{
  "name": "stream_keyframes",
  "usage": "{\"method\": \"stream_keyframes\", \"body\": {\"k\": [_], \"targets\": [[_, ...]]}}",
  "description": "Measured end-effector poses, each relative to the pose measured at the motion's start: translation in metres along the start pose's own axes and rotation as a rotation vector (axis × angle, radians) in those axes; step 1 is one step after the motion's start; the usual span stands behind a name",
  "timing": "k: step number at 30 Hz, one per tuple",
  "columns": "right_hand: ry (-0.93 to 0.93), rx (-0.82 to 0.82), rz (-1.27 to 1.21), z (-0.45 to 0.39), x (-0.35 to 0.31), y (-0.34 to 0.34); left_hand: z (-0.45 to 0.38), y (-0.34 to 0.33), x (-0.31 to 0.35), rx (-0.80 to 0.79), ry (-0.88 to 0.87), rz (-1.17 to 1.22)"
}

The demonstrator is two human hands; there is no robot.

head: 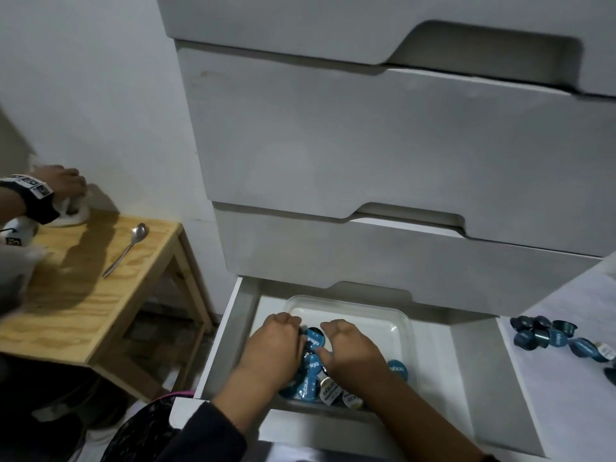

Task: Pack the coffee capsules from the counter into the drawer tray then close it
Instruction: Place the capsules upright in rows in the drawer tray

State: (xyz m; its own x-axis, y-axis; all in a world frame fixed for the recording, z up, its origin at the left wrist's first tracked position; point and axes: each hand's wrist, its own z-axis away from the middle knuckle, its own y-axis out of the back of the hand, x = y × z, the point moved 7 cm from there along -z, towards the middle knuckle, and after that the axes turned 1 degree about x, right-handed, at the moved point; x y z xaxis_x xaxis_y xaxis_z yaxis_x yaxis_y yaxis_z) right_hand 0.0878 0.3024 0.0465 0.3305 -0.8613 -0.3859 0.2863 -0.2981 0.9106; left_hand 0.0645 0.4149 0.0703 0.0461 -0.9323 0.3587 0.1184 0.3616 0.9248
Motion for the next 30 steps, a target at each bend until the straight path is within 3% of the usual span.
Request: {"method": "stream_keyframes", "body": {"k": [4,9,13,18,26,30], "targets": [[0.188,0.337,0.123,0.021,-0.002,0.021,0.017,-0.001,0.021,0.05,0.052,-0.05],[0.253,0.468,0.186,0.041,0.017,0.046,0.029,0.013,0.059,0.179,0.057,-0.105],[0.378,0.577,0.272,0.064,0.043,0.073,0.031,-0.003,0.094,0.178,0.063,-0.016],[0.244,0.452,0.108,0.079,0.119,0.1,0.029,-0.019,0.163,0.274,0.072,0.126],[0.228,0.595,0.037,0.126,0.247,0.147,0.012,-0.068,0.292,0.269,-0.051,0.281],[0.105,0.476,-0.077,0.127,0.324,0.15,-0.007,-0.097,0.34,0.254,-0.034,0.351]]}}
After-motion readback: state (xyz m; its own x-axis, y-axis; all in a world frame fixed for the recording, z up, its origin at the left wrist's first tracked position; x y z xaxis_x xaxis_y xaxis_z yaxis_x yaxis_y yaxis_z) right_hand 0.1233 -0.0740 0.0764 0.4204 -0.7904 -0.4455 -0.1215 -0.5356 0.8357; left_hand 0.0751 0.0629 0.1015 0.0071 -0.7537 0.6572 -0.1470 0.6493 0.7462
